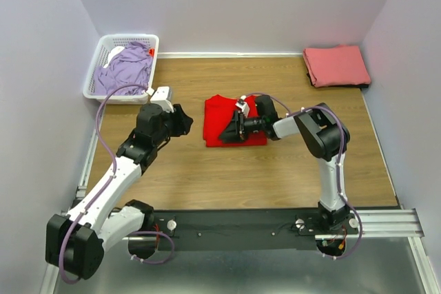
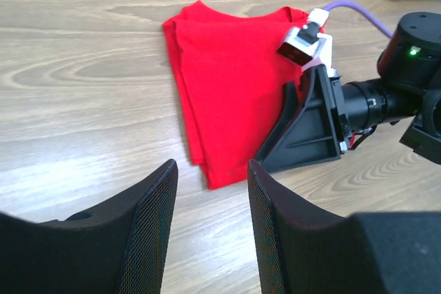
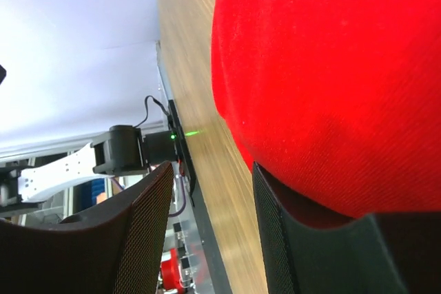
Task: Fold and stack the t-shirts
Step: Fold the tshirt, then neatly place the folded tshirt to the corner
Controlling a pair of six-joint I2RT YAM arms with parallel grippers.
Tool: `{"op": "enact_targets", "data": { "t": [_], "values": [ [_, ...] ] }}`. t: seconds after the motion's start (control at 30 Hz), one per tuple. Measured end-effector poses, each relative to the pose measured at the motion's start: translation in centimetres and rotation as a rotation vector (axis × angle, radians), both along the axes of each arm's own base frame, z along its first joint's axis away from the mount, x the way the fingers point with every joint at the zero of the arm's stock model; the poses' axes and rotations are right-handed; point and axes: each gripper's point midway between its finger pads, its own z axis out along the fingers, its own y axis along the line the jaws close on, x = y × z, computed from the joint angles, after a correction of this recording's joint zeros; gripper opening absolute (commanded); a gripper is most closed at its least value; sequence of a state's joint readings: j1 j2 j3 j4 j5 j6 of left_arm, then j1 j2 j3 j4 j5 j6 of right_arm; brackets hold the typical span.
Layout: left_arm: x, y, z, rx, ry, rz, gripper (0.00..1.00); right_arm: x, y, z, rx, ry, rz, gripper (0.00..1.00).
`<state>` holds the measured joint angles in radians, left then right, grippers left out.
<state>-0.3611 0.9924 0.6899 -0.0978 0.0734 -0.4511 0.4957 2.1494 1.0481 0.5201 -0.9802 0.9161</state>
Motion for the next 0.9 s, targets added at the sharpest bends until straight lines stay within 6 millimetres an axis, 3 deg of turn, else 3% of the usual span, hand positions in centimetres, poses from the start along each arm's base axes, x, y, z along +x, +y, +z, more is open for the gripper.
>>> {"op": "enact_targets", "data": {
  "t": [0.2, 0.3, 0.43, 0.5, 0.6, 0.7, 0.9],
  "values": [
    [-1.2, 1.0, -0.2, 0.029, -0.017, 0.014, 0.53, 0.5, 0.0, 0.7, -0.018, -0.006, -0.026, 0.58],
    [-1.7, 1.4, -0.5, 0.04, -0.02, 0.017, 0.53, 1.9, 0.5, 2.1, -0.039, -0.045, -0.04, 0.58],
    [-2.0, 1.8, -0.7, 0.051, -0.028, 0.026, 0.53, 6.4, 1.4, 5.9, -0.011, -0.17, -0.093, 0.58],
    [-1.8, 2.1, -0.7, 0.063, -0.03, 0.041, 0.53, 8.9, 1.2, 6.7, -0.007, -0.211, -0.142, 0.58],
    [-1.7, 2.4, -0.8, 0.074, -0.032, 0.059, 0.53, 11.2, 0.9, 4.8, -0.027, -0.199, -0.187, 0.57],
    [-1.6, 2.8, -0.8, 0.082, -0.033, 0.076, 0.53, 11.5, 0.2, -0.2, -0.066, -0.085, -0.204, 0.57],
    [-1.6, 3.1, -0.5, 0.089, -0.045, 0.087, 0.53, 11.6, 0.3, 0.5, -0.075, -0.098, -0.201, 0.57]
  ]
}}
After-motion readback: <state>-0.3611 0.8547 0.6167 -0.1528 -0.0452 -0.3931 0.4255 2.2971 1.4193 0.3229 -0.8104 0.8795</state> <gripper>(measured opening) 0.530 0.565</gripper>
